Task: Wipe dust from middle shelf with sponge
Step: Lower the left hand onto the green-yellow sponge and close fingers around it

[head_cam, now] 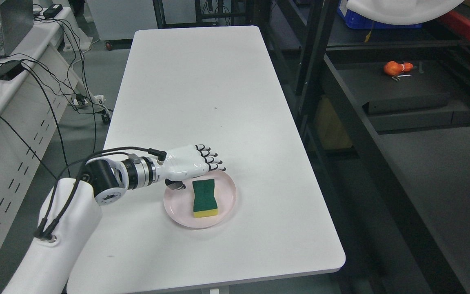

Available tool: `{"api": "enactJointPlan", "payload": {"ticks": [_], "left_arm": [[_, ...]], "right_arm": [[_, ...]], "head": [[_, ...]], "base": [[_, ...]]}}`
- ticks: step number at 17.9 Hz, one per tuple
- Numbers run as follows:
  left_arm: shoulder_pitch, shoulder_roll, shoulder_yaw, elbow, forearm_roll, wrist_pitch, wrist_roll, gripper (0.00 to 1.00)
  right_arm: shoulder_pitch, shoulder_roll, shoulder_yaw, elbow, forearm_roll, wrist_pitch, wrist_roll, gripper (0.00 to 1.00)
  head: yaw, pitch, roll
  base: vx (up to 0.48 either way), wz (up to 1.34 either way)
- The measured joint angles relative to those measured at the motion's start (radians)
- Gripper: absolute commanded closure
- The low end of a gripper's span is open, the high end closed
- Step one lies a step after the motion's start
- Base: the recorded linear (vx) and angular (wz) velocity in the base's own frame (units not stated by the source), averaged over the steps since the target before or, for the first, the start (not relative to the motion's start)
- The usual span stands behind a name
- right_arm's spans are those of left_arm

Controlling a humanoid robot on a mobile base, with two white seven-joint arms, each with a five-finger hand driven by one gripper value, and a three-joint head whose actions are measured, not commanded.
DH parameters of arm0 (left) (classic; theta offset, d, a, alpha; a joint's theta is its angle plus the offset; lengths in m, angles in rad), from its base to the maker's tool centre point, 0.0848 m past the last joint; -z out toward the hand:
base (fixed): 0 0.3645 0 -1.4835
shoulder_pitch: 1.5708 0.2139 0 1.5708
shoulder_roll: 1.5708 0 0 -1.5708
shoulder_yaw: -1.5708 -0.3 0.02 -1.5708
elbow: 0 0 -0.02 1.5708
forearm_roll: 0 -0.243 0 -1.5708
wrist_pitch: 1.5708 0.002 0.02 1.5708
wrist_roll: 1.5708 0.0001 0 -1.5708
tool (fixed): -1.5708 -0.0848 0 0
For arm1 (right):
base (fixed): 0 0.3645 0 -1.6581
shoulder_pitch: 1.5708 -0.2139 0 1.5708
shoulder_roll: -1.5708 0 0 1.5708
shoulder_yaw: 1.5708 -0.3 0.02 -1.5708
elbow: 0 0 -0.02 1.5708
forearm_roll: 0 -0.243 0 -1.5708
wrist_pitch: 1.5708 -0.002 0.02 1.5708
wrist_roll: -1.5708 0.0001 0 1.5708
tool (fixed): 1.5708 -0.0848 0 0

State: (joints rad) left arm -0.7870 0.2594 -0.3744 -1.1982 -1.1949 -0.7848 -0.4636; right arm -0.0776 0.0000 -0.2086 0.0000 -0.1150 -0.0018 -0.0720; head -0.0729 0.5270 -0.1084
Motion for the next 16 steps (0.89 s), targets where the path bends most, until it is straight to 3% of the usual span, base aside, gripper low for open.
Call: {"api": "enactJointPlan", "payload": {"ticks": [16], "left_arm": [[0.021, -0.006, 0.027, 0.062, -0.007, 0.0, 0.004, 0.08]], "right_arm": [[0.0, 0.0, 0.0, 0.0, 0.0, 0.0, 0.0, 0.0]], "head": [[0.0, 0.0, 0.0]], "base": [[-0.04, -0.01]]}}
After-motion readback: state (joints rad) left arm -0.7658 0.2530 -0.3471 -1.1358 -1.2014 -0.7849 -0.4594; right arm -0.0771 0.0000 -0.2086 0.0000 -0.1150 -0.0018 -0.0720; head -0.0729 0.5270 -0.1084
